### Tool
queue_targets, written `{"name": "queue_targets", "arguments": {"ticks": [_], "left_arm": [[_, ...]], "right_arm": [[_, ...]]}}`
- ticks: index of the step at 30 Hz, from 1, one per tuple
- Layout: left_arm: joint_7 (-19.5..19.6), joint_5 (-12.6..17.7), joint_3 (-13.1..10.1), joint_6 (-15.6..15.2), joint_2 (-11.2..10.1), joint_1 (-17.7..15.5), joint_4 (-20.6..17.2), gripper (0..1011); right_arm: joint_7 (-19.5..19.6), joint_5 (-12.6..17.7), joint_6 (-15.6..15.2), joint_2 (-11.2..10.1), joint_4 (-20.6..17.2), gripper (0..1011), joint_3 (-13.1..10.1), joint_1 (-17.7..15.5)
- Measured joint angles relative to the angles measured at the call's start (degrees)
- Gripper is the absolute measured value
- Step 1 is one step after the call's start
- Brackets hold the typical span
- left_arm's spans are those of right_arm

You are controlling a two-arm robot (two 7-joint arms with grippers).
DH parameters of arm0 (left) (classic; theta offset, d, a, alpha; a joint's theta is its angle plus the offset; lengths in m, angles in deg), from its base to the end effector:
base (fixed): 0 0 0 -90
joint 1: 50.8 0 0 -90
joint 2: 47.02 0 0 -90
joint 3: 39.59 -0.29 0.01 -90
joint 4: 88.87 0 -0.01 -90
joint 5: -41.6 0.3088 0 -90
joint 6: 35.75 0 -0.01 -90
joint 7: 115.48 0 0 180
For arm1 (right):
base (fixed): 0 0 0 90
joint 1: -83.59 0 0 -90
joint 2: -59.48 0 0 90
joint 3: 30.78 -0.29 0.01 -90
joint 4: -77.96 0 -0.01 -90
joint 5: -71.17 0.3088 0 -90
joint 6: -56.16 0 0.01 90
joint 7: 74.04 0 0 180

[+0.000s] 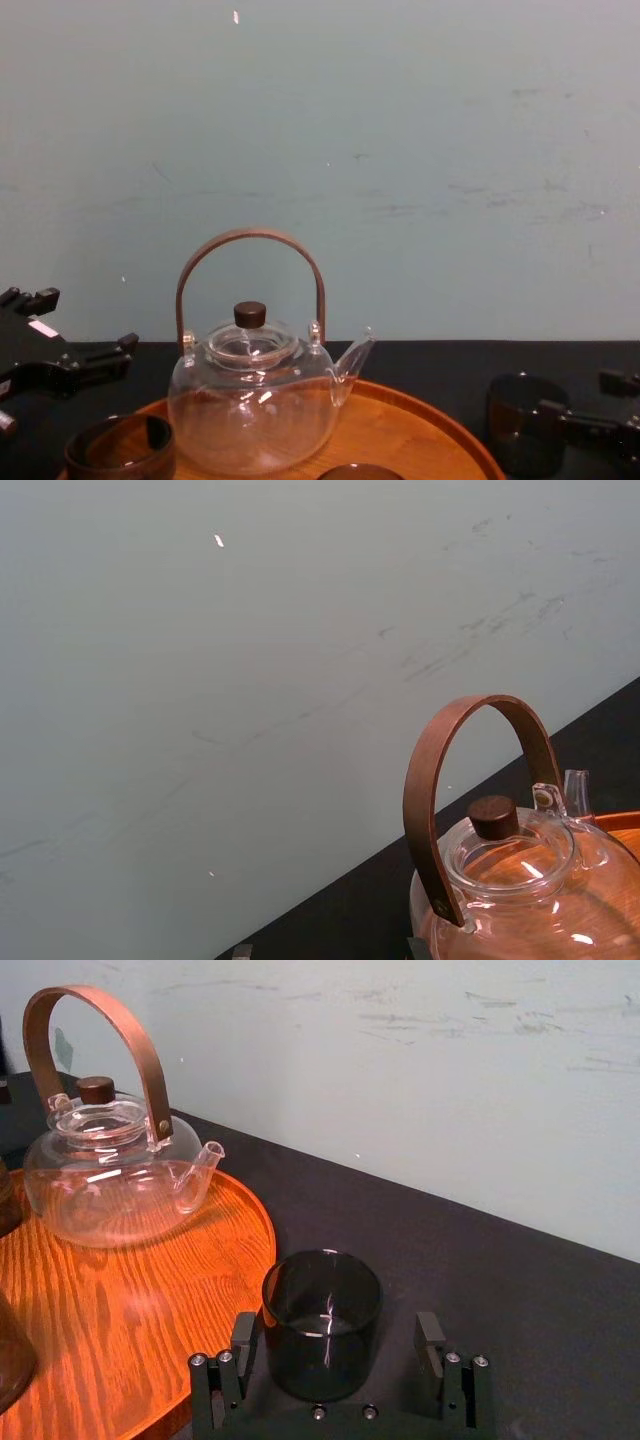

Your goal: Pick up the glass from the table and place it on the tray.

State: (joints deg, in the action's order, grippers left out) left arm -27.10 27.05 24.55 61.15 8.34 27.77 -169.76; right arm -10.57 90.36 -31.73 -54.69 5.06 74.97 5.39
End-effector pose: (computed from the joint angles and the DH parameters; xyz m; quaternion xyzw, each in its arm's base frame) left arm 0.3581 0.0827 -0.3023 0.1415 -0.1323 0.5800 0.7912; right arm 0.3742 -0.0838 -0.3234 -0.0938 0.0210 -0.4663 0.8794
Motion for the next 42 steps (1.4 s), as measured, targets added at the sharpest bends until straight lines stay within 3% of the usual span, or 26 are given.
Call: {"name": "queue_targets", "arguments": {"ticks": [14,42], "left_arm": [[0.0,0.0,0.0,0.0,0.0,0.0,0.0,1002],[0.0,0.0,0.0,0.0,0.0,0.0,0.0,1001]], "right_arm": [[-0.85,-0.58,-0.36,0.99,3.53,1002,1.89,3.8],[-2.63,-0.75,0.65,2.21,8.14,1002,3.92,6.82]]}}
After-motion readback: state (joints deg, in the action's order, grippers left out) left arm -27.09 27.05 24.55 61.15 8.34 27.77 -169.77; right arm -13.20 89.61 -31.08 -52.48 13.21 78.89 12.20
